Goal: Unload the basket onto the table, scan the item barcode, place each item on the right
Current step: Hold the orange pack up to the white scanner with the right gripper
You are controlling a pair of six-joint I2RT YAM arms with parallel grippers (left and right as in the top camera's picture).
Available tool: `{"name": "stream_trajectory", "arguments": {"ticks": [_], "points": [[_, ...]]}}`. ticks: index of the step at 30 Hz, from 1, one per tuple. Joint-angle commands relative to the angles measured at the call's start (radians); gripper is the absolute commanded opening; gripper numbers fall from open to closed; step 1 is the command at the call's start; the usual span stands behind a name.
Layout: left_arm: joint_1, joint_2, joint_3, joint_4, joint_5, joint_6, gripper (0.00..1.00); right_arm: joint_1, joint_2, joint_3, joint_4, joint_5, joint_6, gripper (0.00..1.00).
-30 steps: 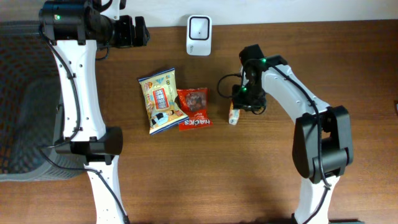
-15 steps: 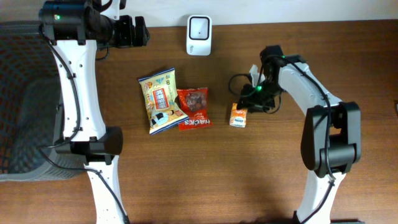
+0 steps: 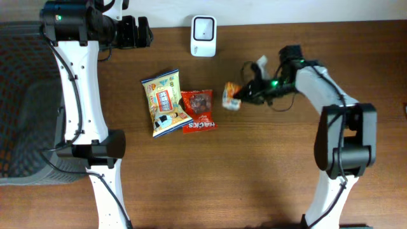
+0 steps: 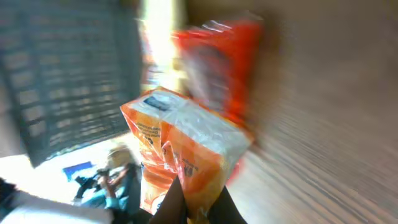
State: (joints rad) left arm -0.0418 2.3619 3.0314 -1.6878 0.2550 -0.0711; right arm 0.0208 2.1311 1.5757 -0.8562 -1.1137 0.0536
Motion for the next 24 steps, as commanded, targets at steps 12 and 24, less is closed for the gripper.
{"name": "stream_trajectory", "arguments": {"ticks": [12, 24], "points": [[-0.001, -0.011, 0.003, 0.000, 0.008, 0.013, 0.99, 0.045, 0.002, 0.436, -0.255, 0.828, 0.042, 0.04], [-0.001, -0.011, 0.003, 0.000, 0.008, 0.013, 0.99, 0.081, 0.002, 0.488, -0.319, 0.947, 0.059, 0.04]]}}
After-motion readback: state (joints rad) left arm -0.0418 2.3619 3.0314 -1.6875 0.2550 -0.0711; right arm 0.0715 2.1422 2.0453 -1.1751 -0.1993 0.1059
